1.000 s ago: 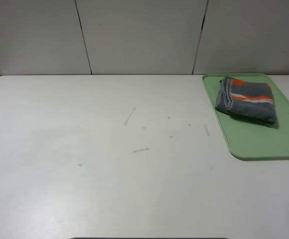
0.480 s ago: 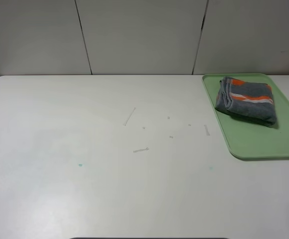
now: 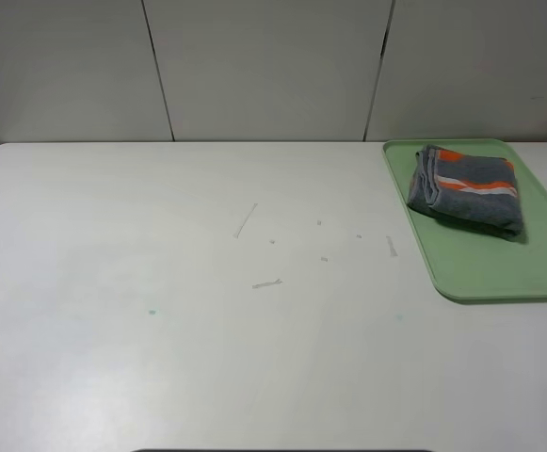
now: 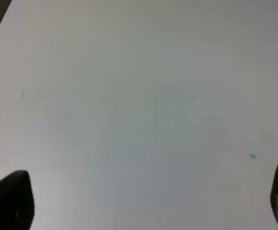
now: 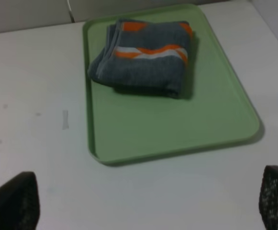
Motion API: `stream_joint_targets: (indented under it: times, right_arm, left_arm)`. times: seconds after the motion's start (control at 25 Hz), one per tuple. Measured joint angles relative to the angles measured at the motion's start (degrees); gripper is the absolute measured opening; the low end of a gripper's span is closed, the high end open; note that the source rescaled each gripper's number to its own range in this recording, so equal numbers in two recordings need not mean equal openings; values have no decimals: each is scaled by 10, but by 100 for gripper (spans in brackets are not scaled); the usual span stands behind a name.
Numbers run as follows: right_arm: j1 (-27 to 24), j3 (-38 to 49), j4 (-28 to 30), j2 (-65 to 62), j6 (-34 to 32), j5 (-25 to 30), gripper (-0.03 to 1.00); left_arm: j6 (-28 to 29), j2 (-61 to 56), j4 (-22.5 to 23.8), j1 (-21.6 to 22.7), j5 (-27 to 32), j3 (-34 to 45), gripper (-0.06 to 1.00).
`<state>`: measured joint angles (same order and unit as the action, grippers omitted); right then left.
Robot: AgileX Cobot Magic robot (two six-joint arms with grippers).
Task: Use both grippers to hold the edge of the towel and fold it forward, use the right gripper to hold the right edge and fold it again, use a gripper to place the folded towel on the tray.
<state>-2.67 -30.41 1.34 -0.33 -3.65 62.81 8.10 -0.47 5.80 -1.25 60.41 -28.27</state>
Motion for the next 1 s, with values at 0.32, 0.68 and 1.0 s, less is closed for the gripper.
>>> stream_joint_targets:
  times: [0.32, 0.68, 1.0]
  right_arm:
    - [0, 9, 1, -1, 0, -22, 100]
    - [0, 21, 0, -1, 0, -36, 100]
    - [0, 21, 0, -1, 0, -37, 100]
  left_arm:
    - [0, 0, 0, 0, 0, 0, 100]
    - [0, 0, 0, 0, 0, 0, 100]
    - [0, 0, 0, 0, 0, 0, 100]
